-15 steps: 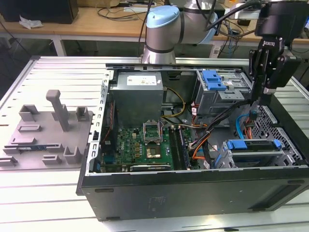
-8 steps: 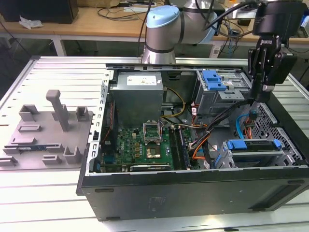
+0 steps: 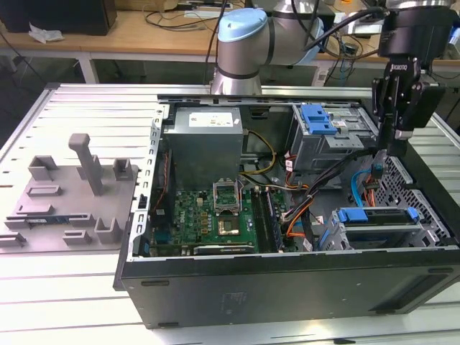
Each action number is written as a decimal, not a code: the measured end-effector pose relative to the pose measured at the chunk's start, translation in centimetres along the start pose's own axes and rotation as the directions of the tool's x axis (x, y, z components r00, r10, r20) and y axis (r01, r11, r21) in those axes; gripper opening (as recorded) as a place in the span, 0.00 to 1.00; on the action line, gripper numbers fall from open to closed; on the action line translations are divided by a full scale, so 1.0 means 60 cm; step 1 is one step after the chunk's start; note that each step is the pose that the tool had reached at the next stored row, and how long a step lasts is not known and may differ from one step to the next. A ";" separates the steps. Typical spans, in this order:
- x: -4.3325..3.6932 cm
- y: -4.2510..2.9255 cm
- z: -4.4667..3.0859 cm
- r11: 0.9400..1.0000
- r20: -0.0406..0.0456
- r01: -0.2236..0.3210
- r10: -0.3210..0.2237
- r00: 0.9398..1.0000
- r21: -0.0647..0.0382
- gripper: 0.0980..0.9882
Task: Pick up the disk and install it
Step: 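Insert the first disk wire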
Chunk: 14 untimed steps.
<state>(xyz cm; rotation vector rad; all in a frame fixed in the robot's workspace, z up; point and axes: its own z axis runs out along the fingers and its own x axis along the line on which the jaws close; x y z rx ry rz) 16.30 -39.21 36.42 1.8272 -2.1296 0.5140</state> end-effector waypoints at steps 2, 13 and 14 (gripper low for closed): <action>-0.002 0.000 0.003 0.999 -0.007 -0.031 0.031 0.999 -0.013 0.35; -0.023 0.004 0.015 1.000 -0.071 -0.013 0.014 0.997 0.009 0.35; -0.030 0.005 0.020 1.000 -0.075 -0.013 0.014 0.997 0.010 0.35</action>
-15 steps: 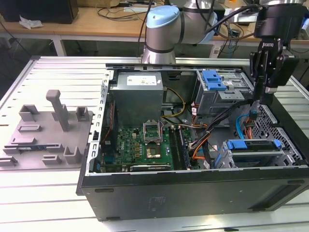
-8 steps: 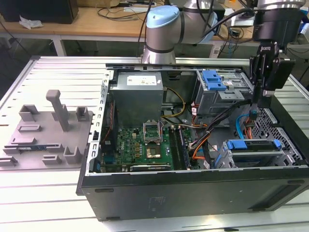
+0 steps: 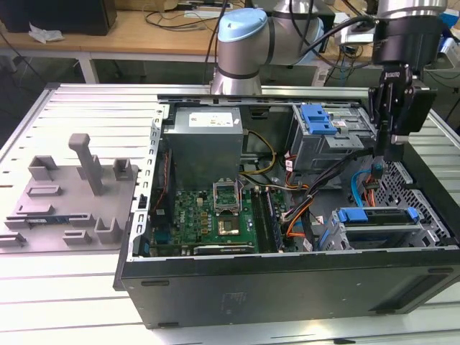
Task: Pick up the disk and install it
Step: 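Insert the first disk wire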
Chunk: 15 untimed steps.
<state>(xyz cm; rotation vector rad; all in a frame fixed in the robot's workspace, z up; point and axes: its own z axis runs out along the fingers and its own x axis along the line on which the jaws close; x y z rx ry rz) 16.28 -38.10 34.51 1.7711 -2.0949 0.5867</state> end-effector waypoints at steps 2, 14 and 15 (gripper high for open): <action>-0.010 0.002 0.003 1.000 -0.013 0.001 -0.001 1.000 0.001 0.35; -0.023 0.006 0.017 1.000 -0.039 0.005 -0.005 0.999 0.000 0.26; -0.023 0.006 0.017 1.000 -0.039 0.005 -0.005 0.999 0.000 0.26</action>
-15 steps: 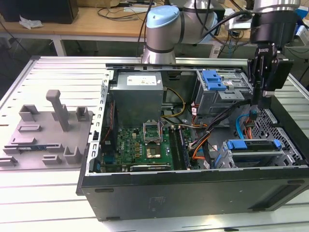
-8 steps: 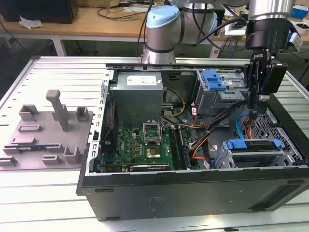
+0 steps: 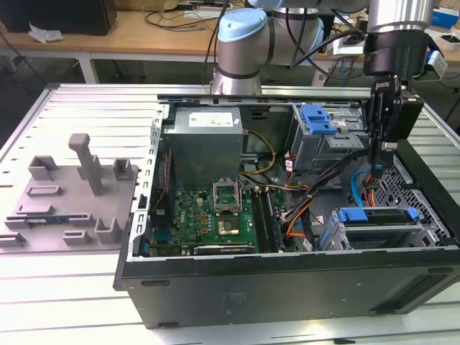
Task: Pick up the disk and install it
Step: 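Insert the first disk wire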
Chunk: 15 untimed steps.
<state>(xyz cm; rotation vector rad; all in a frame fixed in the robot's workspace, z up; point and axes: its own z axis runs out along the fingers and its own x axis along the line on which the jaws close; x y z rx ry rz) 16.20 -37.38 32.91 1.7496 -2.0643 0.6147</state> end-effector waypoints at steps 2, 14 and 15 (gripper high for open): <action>0.000 0.000 0.000 1.000 -0.001 0.000 0.000 1.000 0.000 0.26; -0.005 -0.001 0.006 1.000 -0.006 0.002 -0.002 1.000 -0.002 0.15; -0.005 -0.001 0.006 1.000 -0.006 0.002 -0.002 1.000 -0.002 0.15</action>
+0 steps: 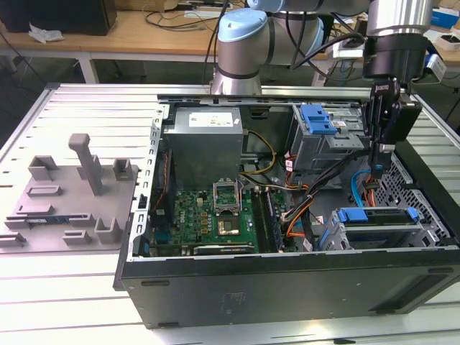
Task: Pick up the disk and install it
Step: 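Insert the first disk wire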
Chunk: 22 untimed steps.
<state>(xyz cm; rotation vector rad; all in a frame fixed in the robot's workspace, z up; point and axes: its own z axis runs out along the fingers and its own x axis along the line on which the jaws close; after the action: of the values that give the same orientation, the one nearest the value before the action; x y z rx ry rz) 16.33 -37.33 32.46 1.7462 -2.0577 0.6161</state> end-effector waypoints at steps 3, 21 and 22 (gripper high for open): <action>0.000 0.000 0.000 1.000 -0.002 0.000 0.000 1.000 0.000 0.14; 0.037 -0.003 -0.001 1.000 0.000 0.000 0.000 1.000 0.000 0.07; 0.040 -0.004 0.001 1.000 0.004 0.000 0.000 1.000 -0.001 0.07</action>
<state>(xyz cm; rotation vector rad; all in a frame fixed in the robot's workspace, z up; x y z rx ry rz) 16.15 -39.40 33.73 1.7484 -2.0603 0.6122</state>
